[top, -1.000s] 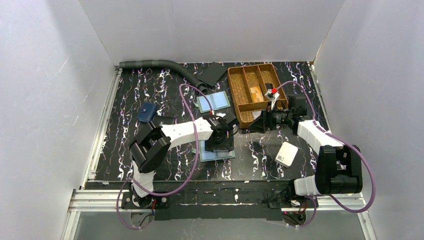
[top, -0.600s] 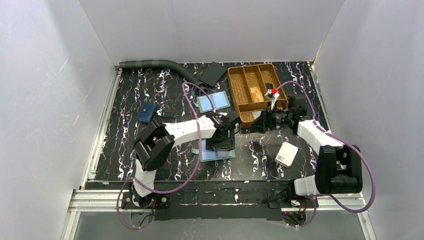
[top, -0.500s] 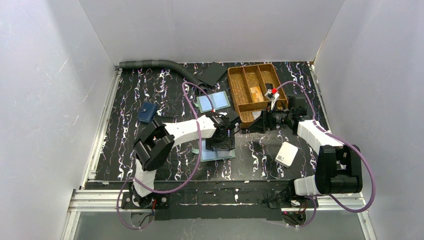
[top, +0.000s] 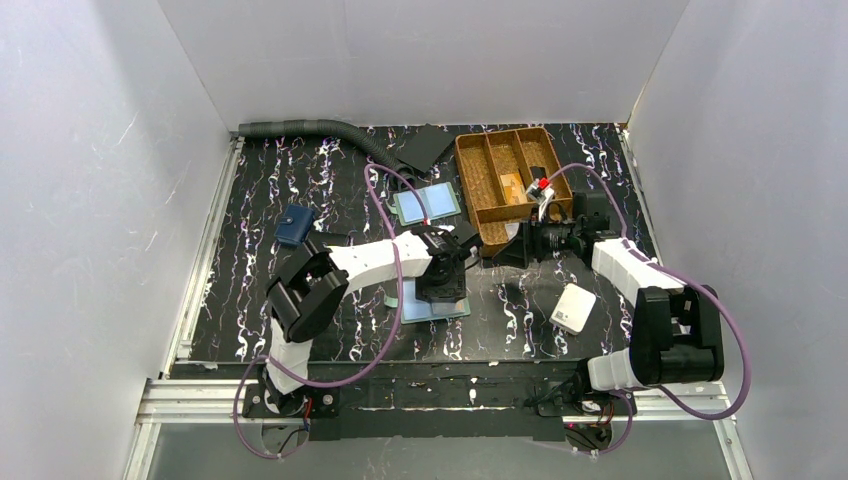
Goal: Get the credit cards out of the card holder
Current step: Remove the credit card from the card holder.
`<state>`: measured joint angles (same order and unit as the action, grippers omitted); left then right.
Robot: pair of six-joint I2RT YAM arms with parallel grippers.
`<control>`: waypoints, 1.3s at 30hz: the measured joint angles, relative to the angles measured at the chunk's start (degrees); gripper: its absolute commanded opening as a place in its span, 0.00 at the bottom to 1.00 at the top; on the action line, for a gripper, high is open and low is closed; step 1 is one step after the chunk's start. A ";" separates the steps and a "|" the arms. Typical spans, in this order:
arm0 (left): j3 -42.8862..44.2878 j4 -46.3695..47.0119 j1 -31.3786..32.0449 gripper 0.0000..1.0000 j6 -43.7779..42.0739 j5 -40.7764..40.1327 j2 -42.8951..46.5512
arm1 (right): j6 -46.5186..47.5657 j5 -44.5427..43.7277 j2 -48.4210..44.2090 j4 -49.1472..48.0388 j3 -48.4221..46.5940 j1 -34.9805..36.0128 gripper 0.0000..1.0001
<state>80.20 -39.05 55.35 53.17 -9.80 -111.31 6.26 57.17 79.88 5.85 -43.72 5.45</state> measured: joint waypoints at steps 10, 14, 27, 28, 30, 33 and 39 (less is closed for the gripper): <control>-6.27 2.73 -0.59 0.49 -0.20 0.09 4.44 | 0.59 -0.46 2.16 0.37 0.00 5.57 0.75; -10.27 4.85 -1.77 0.47 -0.55 1.81 6.99 | -0.59 -0.46 3.19 -0.59 0.00 8.50 0.59; -25.44 17.70 -7.41 0.30 -2.32 8.72 16.81 | -9.03 -7.30 12.79 -4.57 -3.96 19.56 0.40; -25.77 18.21 -7.67 0.30 -2.45 9.22 16.92 | -9.05 -7.85 13.51 -4.22 -4.70 20.13 0.40; -25.99 18.91 -7.93 0.29 -2.62 9.79 16.92 | -9.07 -8.81 14.05 -3.85 -5.46 20.83 0.43; -26.12 19.65 -8.00 0.29 -2.86 10.10 16.92 | -9.46 -9.68 14.05 -3.82 -5.57 21.22 0.47; -29.03 22.75 -8.02 0.28 -3.43 10.29 19.34 | -12.48 -10.75 14.69 -6.16 -4.48 21.24 0.46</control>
<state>51.18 -16.29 47.33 49.74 0.49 -91.96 -6.22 46.41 94.56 -0.32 -48.21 26.70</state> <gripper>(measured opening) 0.290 0.474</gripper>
